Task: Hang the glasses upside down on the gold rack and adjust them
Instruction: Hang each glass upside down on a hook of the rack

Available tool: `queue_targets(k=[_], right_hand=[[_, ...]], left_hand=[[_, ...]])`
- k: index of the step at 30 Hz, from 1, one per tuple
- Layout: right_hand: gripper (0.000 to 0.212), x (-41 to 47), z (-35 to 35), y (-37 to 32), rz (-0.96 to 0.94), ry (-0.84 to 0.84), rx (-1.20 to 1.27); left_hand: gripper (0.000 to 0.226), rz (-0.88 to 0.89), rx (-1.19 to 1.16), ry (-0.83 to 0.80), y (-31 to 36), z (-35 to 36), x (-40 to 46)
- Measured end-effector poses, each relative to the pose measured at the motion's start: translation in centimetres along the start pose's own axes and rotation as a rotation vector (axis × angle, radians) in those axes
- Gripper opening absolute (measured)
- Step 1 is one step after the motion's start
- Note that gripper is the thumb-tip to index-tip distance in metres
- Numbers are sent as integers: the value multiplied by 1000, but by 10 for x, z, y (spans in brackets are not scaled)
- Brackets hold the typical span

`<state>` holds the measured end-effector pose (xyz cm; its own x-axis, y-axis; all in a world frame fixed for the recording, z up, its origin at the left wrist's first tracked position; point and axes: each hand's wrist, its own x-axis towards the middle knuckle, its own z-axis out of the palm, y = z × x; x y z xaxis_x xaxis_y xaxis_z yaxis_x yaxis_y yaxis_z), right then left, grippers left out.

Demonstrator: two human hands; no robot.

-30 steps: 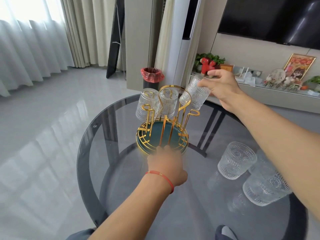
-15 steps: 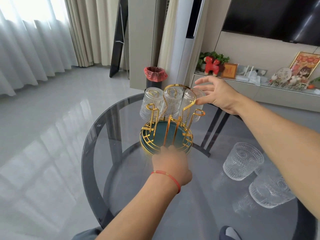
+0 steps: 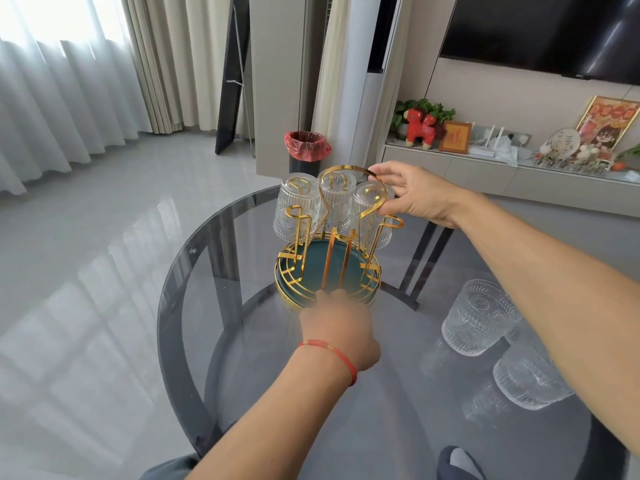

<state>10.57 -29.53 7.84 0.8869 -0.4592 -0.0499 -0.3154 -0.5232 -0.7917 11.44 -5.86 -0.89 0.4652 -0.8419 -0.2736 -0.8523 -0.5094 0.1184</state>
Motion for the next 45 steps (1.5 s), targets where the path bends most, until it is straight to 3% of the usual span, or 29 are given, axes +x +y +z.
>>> queue_targets(k=[3,7,10,15,17,20,23,27,31,34,38,41,45], right_hand=[[81,-17,4,-1,19,82,-11],[48,-71,11,6,29,349,-160],[29,-130,22,19,-23,454,-290],[19,-194,35,42,4,678,-353],[44,-198,32,51,107,622,-563],[91,-196,32,63,363,380,-861],[89,-190,41,78,444,239,-953],[75,-185,43,80,377,294,-1004],[84,-189,55,65,212,364,-942],[85,-195,68,52,62,360,-616],[86,-201,81,40,-27,359,-239],[84,-201,88,35,-63,319,-64],[65,-197,88,39,-35,273,267]], left_hand=[[40,-2,-13,52,-1,0,1],[36,-8,-53,127,0,3,1],[32,5,-77,203,5,6,-1],[34,79,-212,298,14,13,-1],[36,113,-286,320,17,14,-2],[35,135,-388,346,21,15,-2],[34,160,-410,375,22,17,-2],[35,194,-419,416,23,18,-2],[51,248,-374,401,22,21,-2],[78,316,-369,379,23,23,-4],[101,368,-555,370,28,20,-11],[94,280,-718,436,25,15,-17],[90,78,-1188,452,13,2,-23]])
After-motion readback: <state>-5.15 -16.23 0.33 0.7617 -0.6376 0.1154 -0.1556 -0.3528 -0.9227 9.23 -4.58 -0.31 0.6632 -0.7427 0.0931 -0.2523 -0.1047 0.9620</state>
